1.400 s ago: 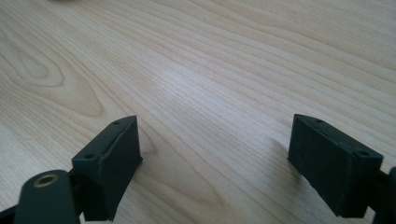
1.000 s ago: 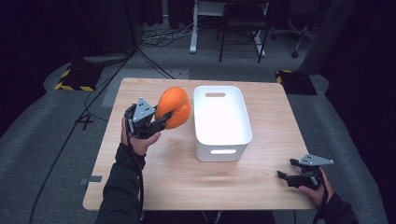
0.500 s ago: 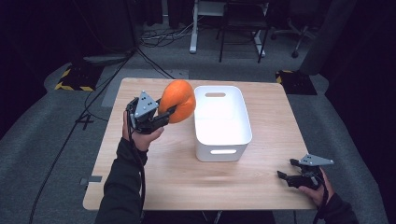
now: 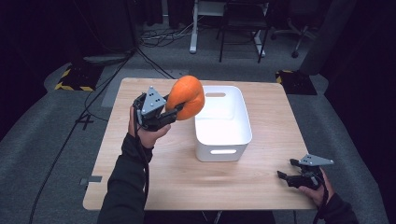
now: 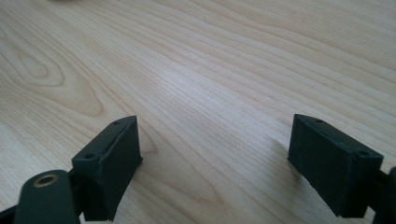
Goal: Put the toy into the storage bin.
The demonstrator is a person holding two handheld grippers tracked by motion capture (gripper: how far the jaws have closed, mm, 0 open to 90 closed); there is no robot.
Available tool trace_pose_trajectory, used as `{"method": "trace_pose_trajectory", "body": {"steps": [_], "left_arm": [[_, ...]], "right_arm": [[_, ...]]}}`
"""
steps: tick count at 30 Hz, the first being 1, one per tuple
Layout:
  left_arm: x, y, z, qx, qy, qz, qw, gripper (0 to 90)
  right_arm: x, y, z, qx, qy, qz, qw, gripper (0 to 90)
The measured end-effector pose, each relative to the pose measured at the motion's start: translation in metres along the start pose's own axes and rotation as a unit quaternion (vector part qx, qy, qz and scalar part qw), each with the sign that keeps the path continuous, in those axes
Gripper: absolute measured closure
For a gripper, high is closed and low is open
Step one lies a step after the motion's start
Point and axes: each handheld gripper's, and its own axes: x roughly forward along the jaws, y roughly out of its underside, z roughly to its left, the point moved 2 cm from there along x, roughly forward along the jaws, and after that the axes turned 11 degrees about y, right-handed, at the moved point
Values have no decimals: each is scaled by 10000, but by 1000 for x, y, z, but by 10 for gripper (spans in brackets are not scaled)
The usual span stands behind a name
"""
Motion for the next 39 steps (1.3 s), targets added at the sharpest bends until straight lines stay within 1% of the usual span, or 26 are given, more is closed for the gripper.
{"method": "trace_pose_trajectory", "body": {"steps": [2,3,4,6,7,8,10,15,17,20,21,22,24,26,28,29,31,34,35,37,39], "left_arm": [[1,-2,-2,17,73,29,10000,573],[3,-4,-4,15,74,-36,10000,573],[4,-5,-5,17,113,-18,9999,573],[8,-7,-8,16,199,-66,9998,571],[8,-9,-9,52,233,-17,9997,571],[11,-9,-10,50,244,-61,9997,570],[14,-11,-13,58,326,-9,9995,570],[20,-14,-17,62,366,-28,9993,570],[23,-14,-19,93,470,-5,9989,570],[26,-15,-21,120,505,46,9986,570],[29,-15,-23,109,572,35,9983,569],[30,-15,-24,160,606,97,9980,569],[32,-15,-25,169,630,68,9978,569],[36,-15,-29,171,799,75,9966,570],[38,-15,-31,163,837,63,9963,569],[42,-15,-34,206,938,116,9953,569],[45,-14,-37,197,1009,119,9946,569],[48,-14,-40,231,1022,112,9944,569],[50,-13,-42,237,1147,215,9929,569],[52,-13,-44,230,1170,177,9927,568],[55,-10,-48,204,1288,211,9912,566]], "right_arm": [[0,0,0,-1,0,0,10000,169],[0,0,0,2,0,1,10000,169],[0,0,0,-1,1,0,10000,169],[0,0,0,-4,-1,-3,10000,169],[0,0,0,-4,0,-2,10000,169],[0,0,0,1,-1,1,10000,169],[0,0,0,5,1,4,10000,169],[0,0,0,5,1,5,10000,169],[0,0,0,0,0,1,10000,169],[0,0,0,-7,0,-2,10000,169],[0,0,0,-1,1,1,10000,169],[0,0,0,3,0,3,10000,169],[0,0,0,-6,-1,-2,10000,169],[0,0,0,-5,0,-1,10000,169],[0,0,0,-6,1,-2,10000,169],[0,0,0,-8,0,-2,10000,169],[0,0,0,-2,0,2,10000,169],[0,0,0,-7,0,-2,10000,169],[0,0,0,-3,1,1,10000,169],[0,0,0,-2,0,1,10000,169],[0,0,0,-4,0,-1,10000,169]]}}
